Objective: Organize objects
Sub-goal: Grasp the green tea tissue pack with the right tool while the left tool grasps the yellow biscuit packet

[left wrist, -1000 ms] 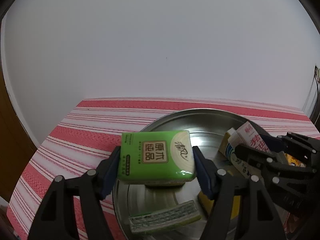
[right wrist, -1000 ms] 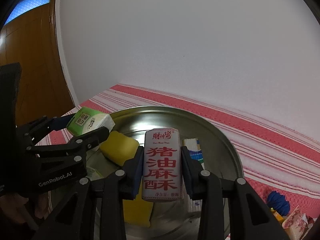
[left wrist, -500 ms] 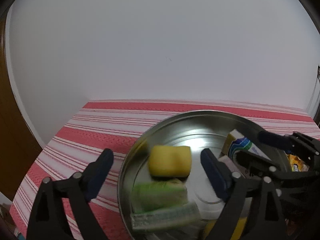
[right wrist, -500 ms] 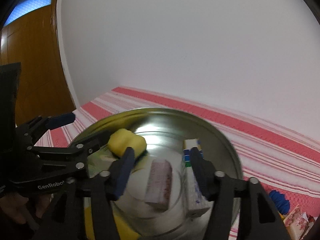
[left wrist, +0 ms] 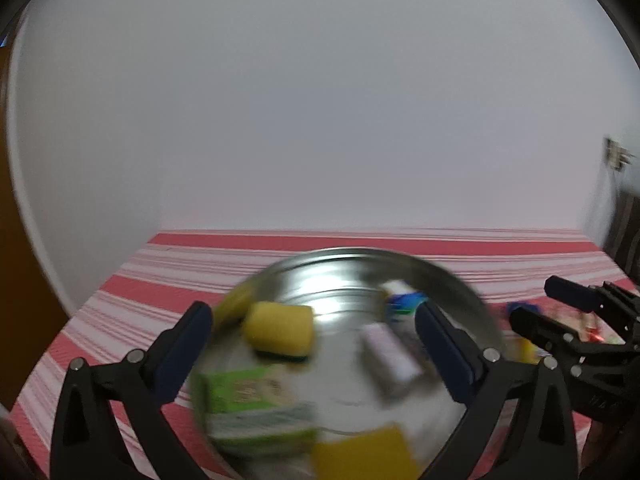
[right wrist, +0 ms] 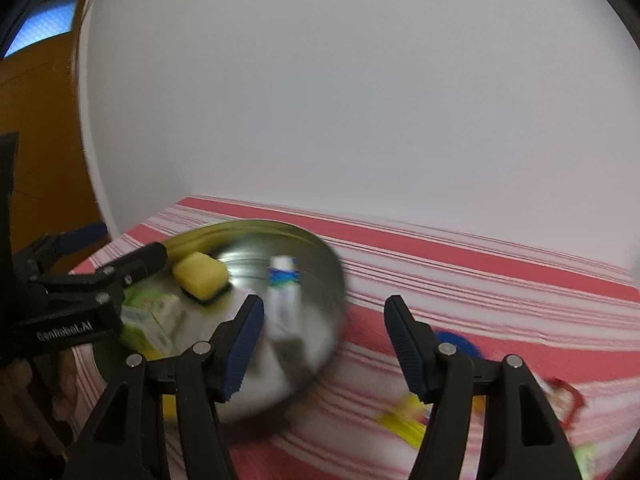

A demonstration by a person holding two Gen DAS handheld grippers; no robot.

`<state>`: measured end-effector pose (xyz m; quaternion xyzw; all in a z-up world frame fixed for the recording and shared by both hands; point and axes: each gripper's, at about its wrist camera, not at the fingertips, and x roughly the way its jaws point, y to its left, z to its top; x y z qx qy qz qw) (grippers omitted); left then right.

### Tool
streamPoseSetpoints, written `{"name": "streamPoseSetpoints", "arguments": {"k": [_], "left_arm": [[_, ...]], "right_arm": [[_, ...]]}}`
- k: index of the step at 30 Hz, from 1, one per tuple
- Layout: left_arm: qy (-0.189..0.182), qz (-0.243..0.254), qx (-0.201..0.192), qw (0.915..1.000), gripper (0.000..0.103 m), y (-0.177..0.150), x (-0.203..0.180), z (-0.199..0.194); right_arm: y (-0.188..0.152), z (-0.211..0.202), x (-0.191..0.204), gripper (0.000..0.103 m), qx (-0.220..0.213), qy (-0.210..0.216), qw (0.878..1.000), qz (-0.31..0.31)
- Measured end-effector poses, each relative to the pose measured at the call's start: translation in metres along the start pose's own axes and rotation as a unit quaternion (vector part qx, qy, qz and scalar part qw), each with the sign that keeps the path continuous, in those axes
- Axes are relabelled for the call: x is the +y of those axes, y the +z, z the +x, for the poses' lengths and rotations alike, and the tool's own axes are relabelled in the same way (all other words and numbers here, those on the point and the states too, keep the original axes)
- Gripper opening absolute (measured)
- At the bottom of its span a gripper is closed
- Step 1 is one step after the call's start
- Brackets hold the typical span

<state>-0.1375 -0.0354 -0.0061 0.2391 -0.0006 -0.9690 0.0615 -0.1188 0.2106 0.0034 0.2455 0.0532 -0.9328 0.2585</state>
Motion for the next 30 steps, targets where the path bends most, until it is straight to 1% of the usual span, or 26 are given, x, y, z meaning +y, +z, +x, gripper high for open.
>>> {"name": "streamPoseSetpoints", "arguments": {"k": [2,5,7,10,12,16,19,21,23,25,27,28,30], "left_arm": [[-0.023,0.013,-0.003,0.9996,0.102,-0.003,-0.023,-0.007],[-0.062,0.038,-0.003,0.9974,0.102,-0.008,-0.062,-0.015],[-0.085,0.056,0.001,0.9948,0.102,-0.012,-0.088,-0.017],[-0.111,0.087,0.003,0.9899,0.102,-0.016,-0.127,-0.020],[-0.125,0.101,0.003,0.9870,0.102,-0.018,-0.143,-0.021],[-0.147,0.131,0.025,0.9801,0.102,-0.024,-0.175,-0.012],[-0.159,0.147,0.047,0.9752,0.102,-0.030,-0.193,0.001],[-0.163,0.162,0.063,0.9713,0.099,-0.034,-0.204,0.008],[-0.169,0.174,0.073,0.9674,0.099,-0.040,-0.213,0.015],[-0.172,0.180,0.083,0.9651,0.099,-0.043,-0.218,0.022],[-0.185,0.184,0.099,0.9604,0.099,-0.047,-0.221,0.027],[-0.191,0.184,0.108,0.9582,0.099,-0.048,-0.223,0.031],[-0.192,0.186,0.114,0.9568,0.099,-0.050,-0.226,0.036]], "right_arm": [[-0.015,-0.026,-0.024,0.065,-0.006,-0.031,0.999,0.008],[-0.033,-0.051,-0.055,0.066,-0.008,-0.076,0.997,0.032],[-0.047,-0.066,-0.078,0.066,-0.002,-0.112,0.992,0.052],[-0.061,-0.083,-0.105,0.066,0.005,-0.145,0.987,0.069],[-0.069,-0.094,-0.122,0.067,0.008,-0.161,0.983,0.086],[-0.080,-0.108,-0.148,0.068,0.027,-0.174,0.979,0.107],[-0.084,-0.097,-0.149,0.068,0.049,-0.173,0.978,0.101],[-0.090,-0.093,-0.151,0.068,0.066,-0.166,0.979,0.096],[-0.094,-0.089,-0.149,0.068,0.083,-0.164,0.979,0.090],[-0.096,-0.088,-0.149,0.068,0.090,-0.159,0.979,0.092],[-0.096,-0.083,-0.151,0.068,0.101,-0.163,0.977,0.092],[-0.096,-0.078,-0.152,0.068,0.117,-0.160,0.976,0.091],[-0.097,-0.075,-0.154,0.072,0.122,-0.156,0.976,0.095]]}}
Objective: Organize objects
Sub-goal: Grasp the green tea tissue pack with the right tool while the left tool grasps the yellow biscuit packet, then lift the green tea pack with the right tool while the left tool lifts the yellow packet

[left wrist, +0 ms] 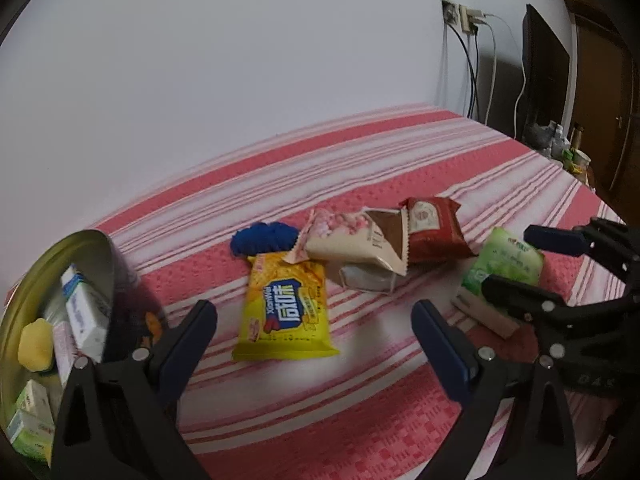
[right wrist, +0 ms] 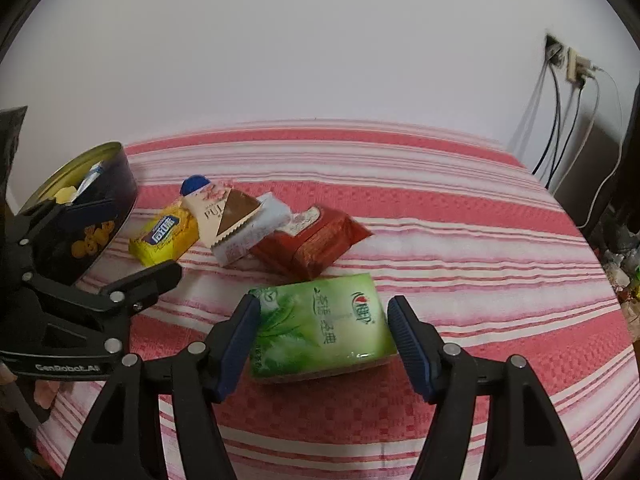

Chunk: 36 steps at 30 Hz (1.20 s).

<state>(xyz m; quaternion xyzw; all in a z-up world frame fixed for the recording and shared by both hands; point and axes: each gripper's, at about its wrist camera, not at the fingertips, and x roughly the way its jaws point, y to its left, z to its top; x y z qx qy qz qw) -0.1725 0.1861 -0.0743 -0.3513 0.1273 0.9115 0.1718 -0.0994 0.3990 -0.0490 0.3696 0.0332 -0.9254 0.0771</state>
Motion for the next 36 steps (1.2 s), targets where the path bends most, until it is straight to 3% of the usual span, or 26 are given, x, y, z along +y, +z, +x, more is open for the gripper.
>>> {"name": "streamPoseSetpoints", "arguments": {"k": [8,13,19,26,36], "left_arm": [[-0.044,-0.027,0.039,0.9979,0.096,-0.001,0.013,0.021],[-0.057,-0.053,0.062,0.9950,0.078,-0.001,0.021,0.033],[-0.037,-0.053,0.069,0.9955,0.051,-0.004,0.021,0.034],[-0.035,-0.045,0.064,0.9963,0.050,-0.006,0.023,0.028],[-0.005,-0.051,0.025,0.9983,0.050,-0.012,0.031,0.005]], "right_arm": [[0.003,0.008,-0.002,0.077,0.014,0.012,1.000,0.014],[0.005,0.014,-0.002,0.077,0.024,0.014,1.000,0.013],[0.007,0.026,0.001,0.074,0.052,0.019,0.998,0.009],[0.012,0.029,0.010,0.074,0.046,0.016,0.999,-0.013],[0.018,0.015,0.003,0.074,-0.013,-0.005,1.000,0.006]]}}
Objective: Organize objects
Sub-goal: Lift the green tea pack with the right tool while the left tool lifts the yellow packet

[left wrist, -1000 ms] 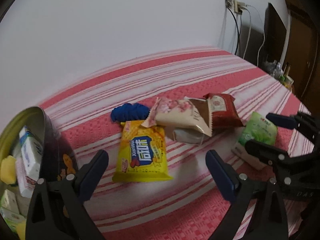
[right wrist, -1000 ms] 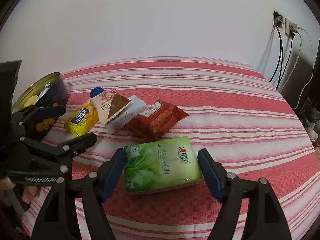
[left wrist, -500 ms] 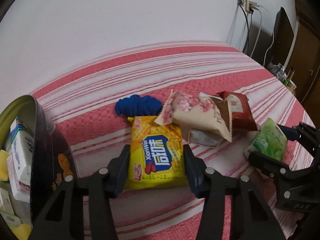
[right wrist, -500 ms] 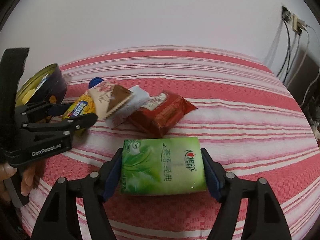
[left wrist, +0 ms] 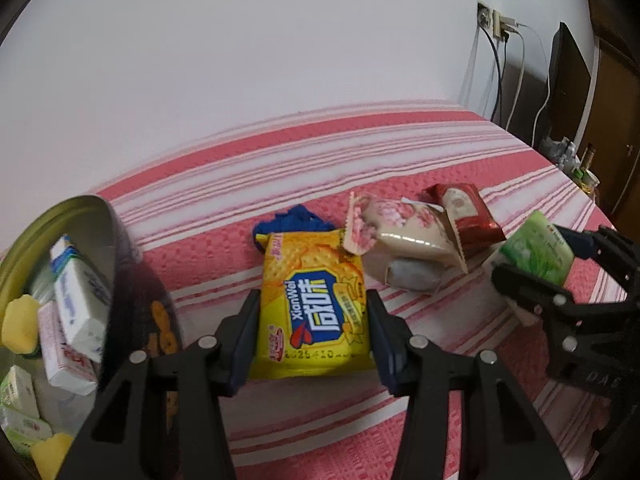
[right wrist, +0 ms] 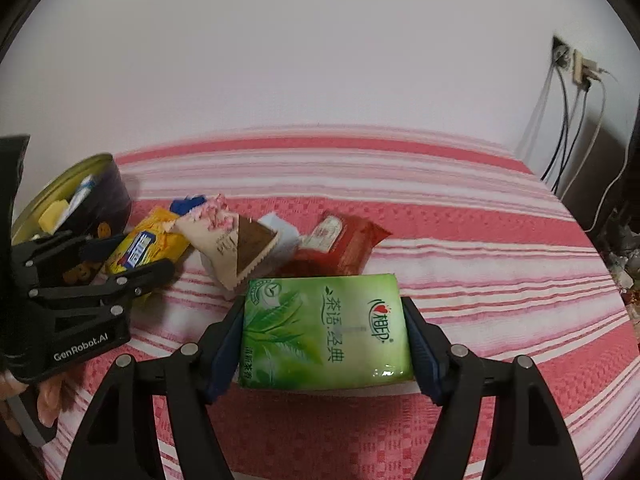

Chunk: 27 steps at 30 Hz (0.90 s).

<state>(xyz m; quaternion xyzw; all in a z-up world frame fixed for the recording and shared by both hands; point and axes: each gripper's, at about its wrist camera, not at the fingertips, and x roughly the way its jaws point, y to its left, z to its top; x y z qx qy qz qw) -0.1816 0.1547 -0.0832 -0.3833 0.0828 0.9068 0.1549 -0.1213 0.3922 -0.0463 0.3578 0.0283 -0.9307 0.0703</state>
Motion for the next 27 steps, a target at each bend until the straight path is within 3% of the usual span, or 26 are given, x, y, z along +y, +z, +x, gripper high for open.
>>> {"name": "streamPoseSetpoints", "arguments": {"k": [5,17,27], "left_arm": [[0.020,0.000,-0.025,0.9995,0.050,-0.001,-0.003,-0.011],[0.040,-0.009,-0.063,0.9972,0.050,0.000,-0.002,-0.027],[0.058,-0.020,-0.090,0.9941,0.050,0.000,-0.003,-0.038]], "right_arm": [[-0.001,-0.015,0.001,0.074,-0.038,-0.015,0.999,0.010],[0.006,-0.020,0.011,0.074,-0.072,-0.004,0.997,0.029],[0.008,-0.031,0.008,0.074,-0.129,0.005,0.990,0.049]]}}
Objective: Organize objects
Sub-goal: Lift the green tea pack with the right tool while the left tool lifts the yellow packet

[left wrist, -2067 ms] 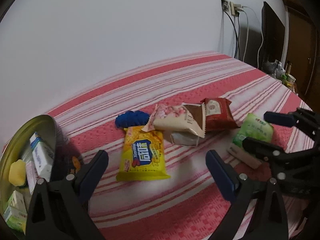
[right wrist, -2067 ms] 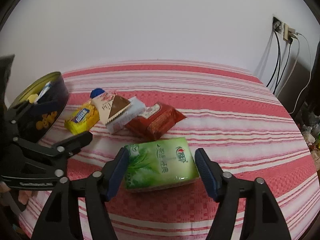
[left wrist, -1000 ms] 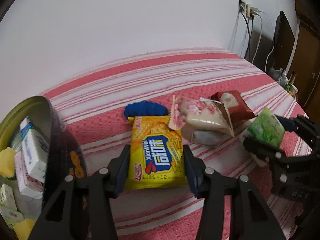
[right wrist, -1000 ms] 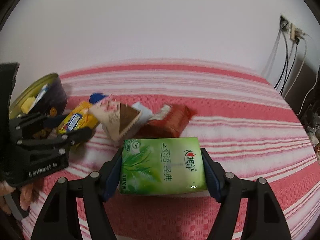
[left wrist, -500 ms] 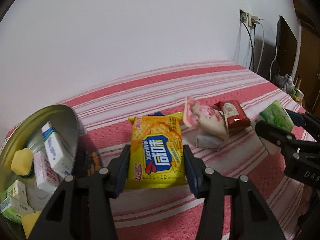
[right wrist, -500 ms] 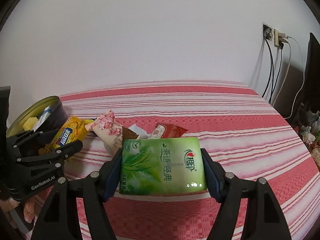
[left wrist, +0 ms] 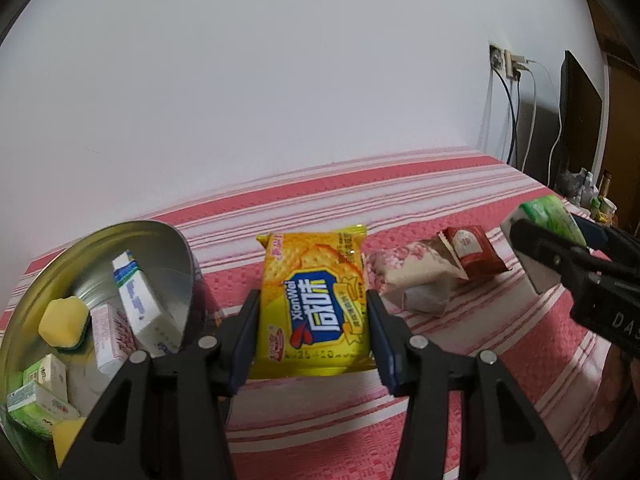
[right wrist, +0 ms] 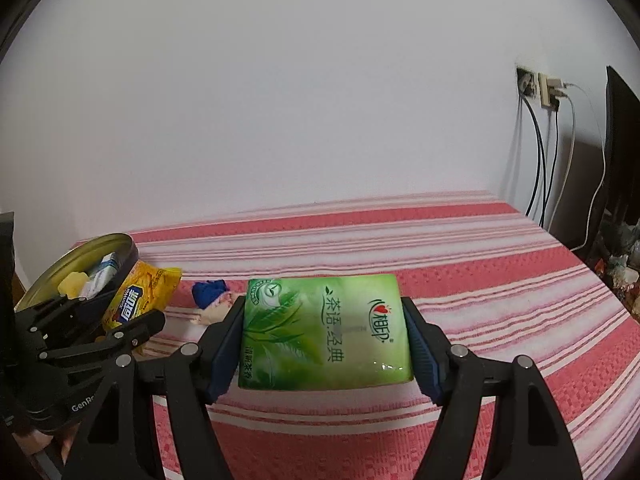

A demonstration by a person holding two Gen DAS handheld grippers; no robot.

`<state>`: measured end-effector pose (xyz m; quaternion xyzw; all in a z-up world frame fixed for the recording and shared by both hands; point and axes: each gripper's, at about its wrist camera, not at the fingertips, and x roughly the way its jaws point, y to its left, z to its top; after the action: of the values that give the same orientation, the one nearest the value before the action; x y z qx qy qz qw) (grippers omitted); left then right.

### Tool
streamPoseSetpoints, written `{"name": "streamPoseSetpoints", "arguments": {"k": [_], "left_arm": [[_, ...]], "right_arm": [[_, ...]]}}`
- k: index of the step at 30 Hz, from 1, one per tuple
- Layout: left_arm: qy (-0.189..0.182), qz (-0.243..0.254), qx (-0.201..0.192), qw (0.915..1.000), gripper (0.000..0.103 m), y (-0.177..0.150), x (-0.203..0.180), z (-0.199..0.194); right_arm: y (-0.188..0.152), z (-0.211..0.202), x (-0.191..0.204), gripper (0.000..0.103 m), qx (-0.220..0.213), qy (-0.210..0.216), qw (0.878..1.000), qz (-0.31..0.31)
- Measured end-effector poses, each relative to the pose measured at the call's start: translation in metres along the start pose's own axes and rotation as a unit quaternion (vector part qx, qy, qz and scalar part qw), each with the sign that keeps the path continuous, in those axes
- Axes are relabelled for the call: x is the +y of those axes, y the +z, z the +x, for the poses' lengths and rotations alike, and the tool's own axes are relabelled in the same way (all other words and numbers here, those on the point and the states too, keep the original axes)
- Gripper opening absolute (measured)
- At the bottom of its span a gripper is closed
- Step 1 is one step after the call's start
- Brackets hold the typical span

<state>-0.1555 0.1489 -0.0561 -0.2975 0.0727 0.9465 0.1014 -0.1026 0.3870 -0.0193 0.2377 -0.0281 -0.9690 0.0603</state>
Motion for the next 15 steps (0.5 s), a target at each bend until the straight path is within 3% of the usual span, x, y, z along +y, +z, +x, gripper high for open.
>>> {"name": "streamPoseSetpoints", "arguments": {"k": [15], "left_arm": [[0.018,-0.015,-0.039,0.9990,0.050,-0.002,0.006,-0.018]], "right_arm": [[0.002,-0.014,0.018,0.074,-0.054,-0.007,0.998,-0.022]]}}
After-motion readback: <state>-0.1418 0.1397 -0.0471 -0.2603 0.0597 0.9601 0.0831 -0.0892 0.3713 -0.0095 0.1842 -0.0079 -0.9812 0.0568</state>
